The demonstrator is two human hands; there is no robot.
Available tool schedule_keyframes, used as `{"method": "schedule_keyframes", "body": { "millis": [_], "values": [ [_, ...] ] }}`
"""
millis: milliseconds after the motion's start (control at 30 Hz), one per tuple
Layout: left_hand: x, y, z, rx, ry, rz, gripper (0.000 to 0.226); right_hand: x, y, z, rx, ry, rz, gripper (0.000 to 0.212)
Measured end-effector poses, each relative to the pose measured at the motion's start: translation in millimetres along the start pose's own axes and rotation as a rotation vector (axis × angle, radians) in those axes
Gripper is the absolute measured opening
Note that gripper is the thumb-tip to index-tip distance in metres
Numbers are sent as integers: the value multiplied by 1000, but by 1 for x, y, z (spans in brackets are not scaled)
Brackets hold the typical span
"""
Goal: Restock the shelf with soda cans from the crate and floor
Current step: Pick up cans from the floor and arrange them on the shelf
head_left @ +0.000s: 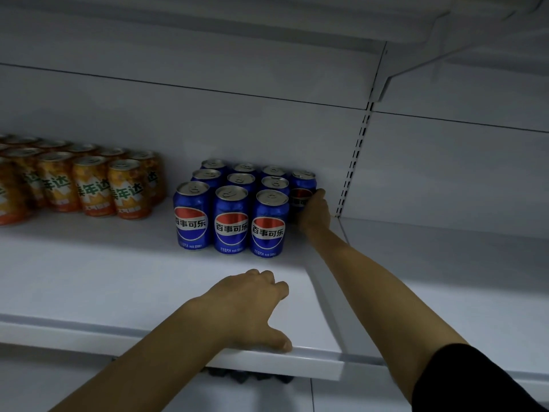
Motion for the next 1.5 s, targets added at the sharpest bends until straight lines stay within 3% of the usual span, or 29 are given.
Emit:
{"method": "schedule_keyframes", "body": {
  "millis": [167, 433, 633, 900, 1133, 1500],
  "values": [
    [1, -4, -1, -24, -41, -8, 74, 9, -9, 5, 23, 23, -128, 75],
    [-20, -33, 53, -80, -50, 226, 63, 75, -95, 50, 362, -22, -436, 92],
    [-42, -18, 177, -87, 79, 307, 59, 137, -214, 132, 652, 76, -355, 87],
    [-55, 40, 354, 3, 310, 301, 51, 245, -372, 269, 701, 344, -215, 81],
    [-63, 190, 426, -57, 408, 1, 58, 348, -405, 393, 571, 532, -209, 72],
    [-27, 450, 348, -108, 275, -645, 57, 527, -182, 574, 86, 984, -570, 73]
  ]
}}
Point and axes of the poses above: each hand's wrist, its own x-axis away from the middle knuckle, its own y-axis out of the palm, z = x × y, the point moved 9 cm from there along -x, towards the middle knuckle, and after that the axes turned 4 degrees about x, right-handed, at the moved point
